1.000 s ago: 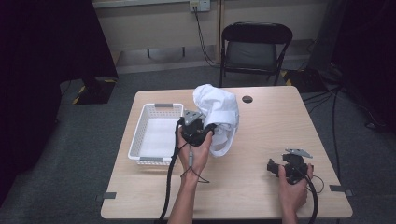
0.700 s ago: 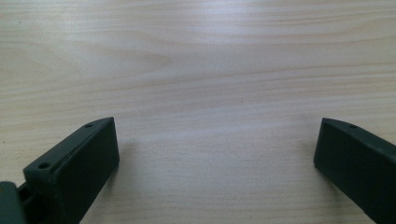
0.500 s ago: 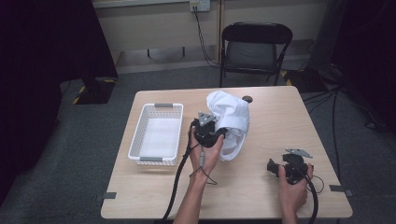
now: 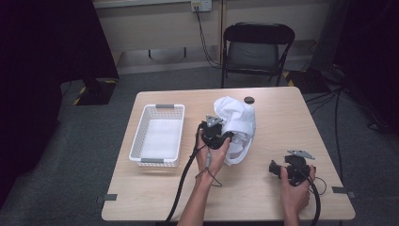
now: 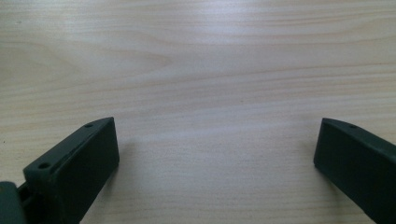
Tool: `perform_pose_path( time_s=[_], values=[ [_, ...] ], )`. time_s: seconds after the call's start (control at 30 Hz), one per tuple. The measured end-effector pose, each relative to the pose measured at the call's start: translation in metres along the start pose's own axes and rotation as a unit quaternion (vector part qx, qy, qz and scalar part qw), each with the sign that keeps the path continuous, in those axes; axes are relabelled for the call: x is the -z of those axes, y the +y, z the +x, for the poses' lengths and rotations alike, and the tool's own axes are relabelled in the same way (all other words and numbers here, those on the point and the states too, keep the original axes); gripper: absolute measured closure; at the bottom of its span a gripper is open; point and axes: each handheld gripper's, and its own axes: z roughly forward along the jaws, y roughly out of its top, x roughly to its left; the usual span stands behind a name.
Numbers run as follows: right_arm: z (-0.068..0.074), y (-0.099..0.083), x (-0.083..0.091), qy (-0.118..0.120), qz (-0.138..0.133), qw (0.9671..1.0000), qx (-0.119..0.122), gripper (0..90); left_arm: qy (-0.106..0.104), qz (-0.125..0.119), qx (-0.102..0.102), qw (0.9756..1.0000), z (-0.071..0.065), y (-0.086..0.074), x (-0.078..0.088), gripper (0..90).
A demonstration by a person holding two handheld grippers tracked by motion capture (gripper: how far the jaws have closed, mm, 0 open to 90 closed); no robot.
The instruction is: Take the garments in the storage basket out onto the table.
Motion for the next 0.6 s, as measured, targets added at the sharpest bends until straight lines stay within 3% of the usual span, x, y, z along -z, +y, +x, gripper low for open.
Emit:
perform_pose_path(
  time_s=[0.6],
  values=[
    [0.0,0.0,0.0,0.0,0.0,1.0,0.0,0.0,0.003,0.037,0.007,0.9993,0.005,-0.019,-0.024,78.6]
  ],
)
